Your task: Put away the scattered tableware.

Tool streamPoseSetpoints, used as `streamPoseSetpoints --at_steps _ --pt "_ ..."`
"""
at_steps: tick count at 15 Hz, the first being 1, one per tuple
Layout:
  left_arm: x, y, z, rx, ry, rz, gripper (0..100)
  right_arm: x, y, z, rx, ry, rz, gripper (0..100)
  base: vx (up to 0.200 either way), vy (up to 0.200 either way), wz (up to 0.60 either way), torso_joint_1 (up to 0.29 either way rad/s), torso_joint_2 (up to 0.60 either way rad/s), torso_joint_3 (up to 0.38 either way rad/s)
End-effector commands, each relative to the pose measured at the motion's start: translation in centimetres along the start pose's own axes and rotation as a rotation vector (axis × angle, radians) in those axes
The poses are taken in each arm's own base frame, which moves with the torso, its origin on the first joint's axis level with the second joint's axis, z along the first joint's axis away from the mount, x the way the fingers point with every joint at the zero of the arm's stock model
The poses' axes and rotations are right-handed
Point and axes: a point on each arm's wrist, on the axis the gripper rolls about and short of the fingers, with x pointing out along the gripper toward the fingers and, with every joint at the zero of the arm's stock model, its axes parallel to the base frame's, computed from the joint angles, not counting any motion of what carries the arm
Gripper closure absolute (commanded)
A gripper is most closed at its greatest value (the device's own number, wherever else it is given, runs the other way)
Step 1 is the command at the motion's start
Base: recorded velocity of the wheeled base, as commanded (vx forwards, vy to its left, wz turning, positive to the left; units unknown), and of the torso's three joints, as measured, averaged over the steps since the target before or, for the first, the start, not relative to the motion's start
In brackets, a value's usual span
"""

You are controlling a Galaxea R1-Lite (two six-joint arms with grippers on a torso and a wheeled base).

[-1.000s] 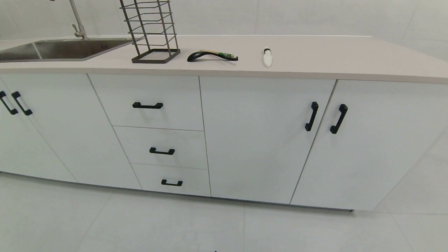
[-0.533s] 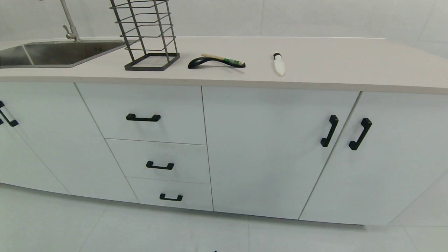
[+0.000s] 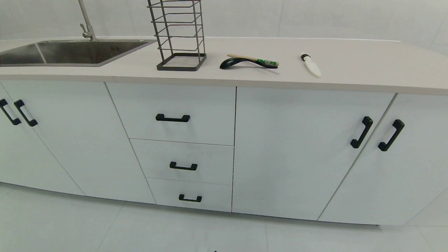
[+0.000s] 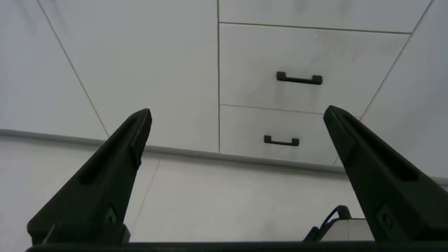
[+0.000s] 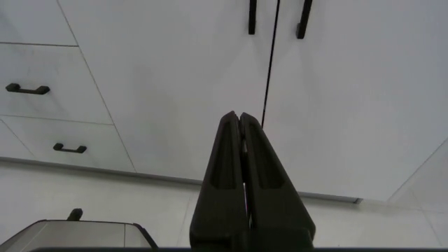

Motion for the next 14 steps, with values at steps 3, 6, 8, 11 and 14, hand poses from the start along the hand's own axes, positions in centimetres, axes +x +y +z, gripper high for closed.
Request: streamPoseSetpoints --at_steps 3,6,8,11,14 --pt "0.0 0.0 0.0 0.003 -0.001 -0.002 0 0.0 0.0 0.0 0.000 0.001 0.000 100 0.000 0.000 0.00 0.000 0.00 0.000" --pt "0.0 0.0 0.0 0.024 -0.002 -0.009 0 0.0 0.0 0.0 0.000 0.003 0.000 100 0.000 0.000 0.00 0.000 0.00 0.000" --pt "-0.2 -0.1 1.0 0.064 -0.069 -0.051 0 0.0 0.0 0.0 0.000 0.003 0.000 100 0.000 0.000 0.00 0.000 0.00 0.000" --pt "-1.5 -0.2 8.7 0.087 -0.338 -0.049 0 0.0 0.0 0.0 0.000 0.001 0.000 100 0.000 0.000 0.00 0.000 0.00 0.000" --pt "-1.0 -0.2 10.2 0.122 -0.278 -0.082 0 0.0 0.0 0.0 0.000 0.001 0.000 100 0.000 0.000 0.00 0.000 0.00 0.000"
